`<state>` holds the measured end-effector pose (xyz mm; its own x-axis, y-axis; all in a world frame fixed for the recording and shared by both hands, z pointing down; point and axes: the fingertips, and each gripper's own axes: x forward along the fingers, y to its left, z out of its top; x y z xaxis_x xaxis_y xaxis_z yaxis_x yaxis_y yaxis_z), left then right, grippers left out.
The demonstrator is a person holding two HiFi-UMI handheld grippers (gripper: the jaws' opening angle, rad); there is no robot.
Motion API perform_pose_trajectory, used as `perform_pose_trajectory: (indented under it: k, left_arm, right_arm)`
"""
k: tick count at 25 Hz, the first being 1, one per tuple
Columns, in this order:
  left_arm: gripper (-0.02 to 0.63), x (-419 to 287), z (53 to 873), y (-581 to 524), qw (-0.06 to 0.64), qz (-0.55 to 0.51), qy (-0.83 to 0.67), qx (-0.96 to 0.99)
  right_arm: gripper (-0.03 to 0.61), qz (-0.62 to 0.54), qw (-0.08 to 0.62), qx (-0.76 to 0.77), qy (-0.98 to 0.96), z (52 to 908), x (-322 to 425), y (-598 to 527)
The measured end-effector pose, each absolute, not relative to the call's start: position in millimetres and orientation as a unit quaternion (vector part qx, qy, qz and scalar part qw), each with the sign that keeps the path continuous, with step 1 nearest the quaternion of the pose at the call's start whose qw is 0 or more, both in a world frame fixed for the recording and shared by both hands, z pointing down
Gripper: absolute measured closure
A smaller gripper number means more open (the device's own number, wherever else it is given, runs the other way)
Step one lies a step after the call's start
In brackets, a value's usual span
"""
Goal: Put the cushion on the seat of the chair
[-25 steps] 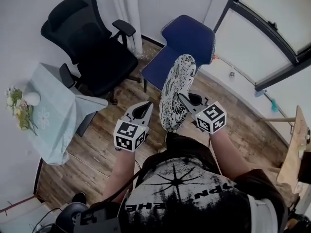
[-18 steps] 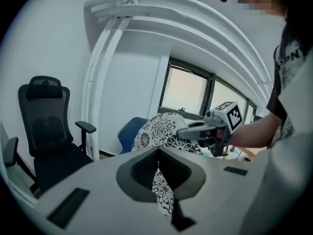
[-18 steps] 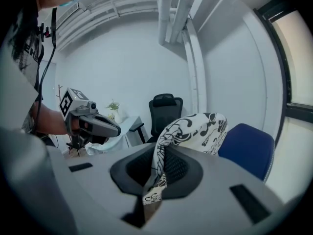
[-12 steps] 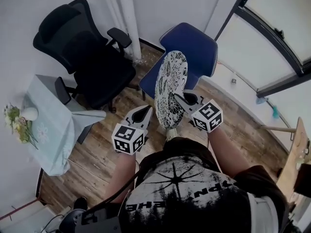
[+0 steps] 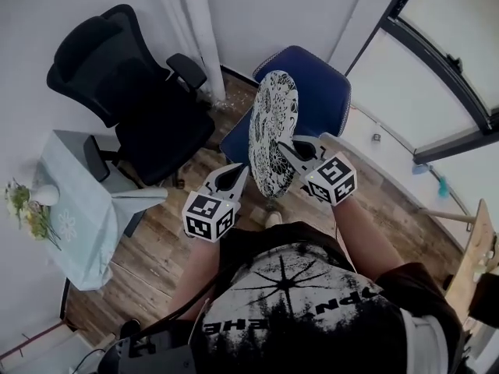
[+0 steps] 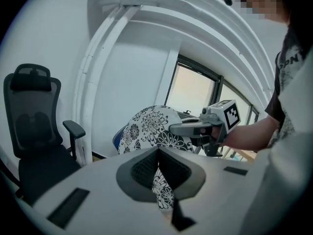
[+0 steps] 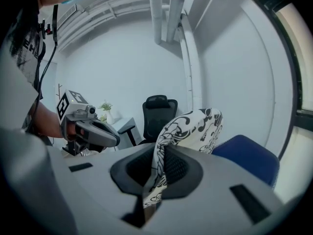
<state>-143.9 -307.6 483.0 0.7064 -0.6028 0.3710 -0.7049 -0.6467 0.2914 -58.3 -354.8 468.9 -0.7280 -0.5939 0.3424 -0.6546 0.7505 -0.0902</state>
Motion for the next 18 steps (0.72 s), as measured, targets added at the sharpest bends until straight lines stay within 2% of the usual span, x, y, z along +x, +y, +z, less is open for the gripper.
perform_pose_trajectory:
  k: [18]
  left_arm:
    - [0.598,-176.8,481.3,-409.9,0.203,0.15,-0.272,0.929]
  right_arm:
    - [0.548,0.13,0.147,0.408,-0.892,481.0,-99.5,-421.8]
